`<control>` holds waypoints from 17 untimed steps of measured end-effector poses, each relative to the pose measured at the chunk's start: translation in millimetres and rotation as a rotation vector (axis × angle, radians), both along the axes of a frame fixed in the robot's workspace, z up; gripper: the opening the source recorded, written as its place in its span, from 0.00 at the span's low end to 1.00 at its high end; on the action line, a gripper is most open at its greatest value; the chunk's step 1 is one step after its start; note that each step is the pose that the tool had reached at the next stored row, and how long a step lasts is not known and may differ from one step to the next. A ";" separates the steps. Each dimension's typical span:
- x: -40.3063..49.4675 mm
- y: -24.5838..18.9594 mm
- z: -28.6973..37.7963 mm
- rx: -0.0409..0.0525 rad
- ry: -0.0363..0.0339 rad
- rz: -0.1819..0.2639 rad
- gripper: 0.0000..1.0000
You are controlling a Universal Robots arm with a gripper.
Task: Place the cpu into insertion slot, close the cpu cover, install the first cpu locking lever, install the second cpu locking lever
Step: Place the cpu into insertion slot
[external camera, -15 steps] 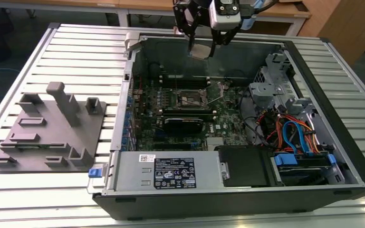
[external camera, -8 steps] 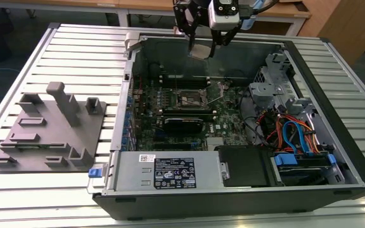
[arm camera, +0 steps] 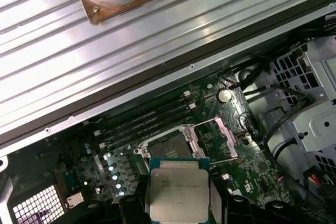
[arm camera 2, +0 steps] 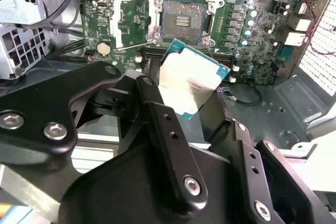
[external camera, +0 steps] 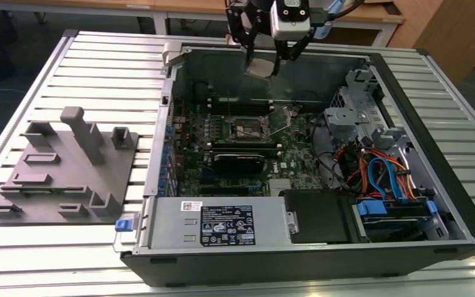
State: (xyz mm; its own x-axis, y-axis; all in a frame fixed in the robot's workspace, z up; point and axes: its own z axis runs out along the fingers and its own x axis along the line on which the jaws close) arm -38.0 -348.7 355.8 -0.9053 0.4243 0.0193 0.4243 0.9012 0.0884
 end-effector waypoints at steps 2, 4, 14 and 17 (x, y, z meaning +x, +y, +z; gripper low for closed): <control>0.0 0.0 -0.3 -0.0001 0.0000 -0.002 0.54; 0.0 0.0 -0.5 0.0000 0.0000 -0.003 0.54; 0.0 0.0 -1.5 0.0000 0.0000 -0.035 0.54; 0.0 0.0 -1.8 0.0000 0.0000 -0.051 0.54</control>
State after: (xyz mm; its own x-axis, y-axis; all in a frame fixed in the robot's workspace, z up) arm -37.9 -348.7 354.0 -0.8827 0.4696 0.0193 0.4693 0.8786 0.0885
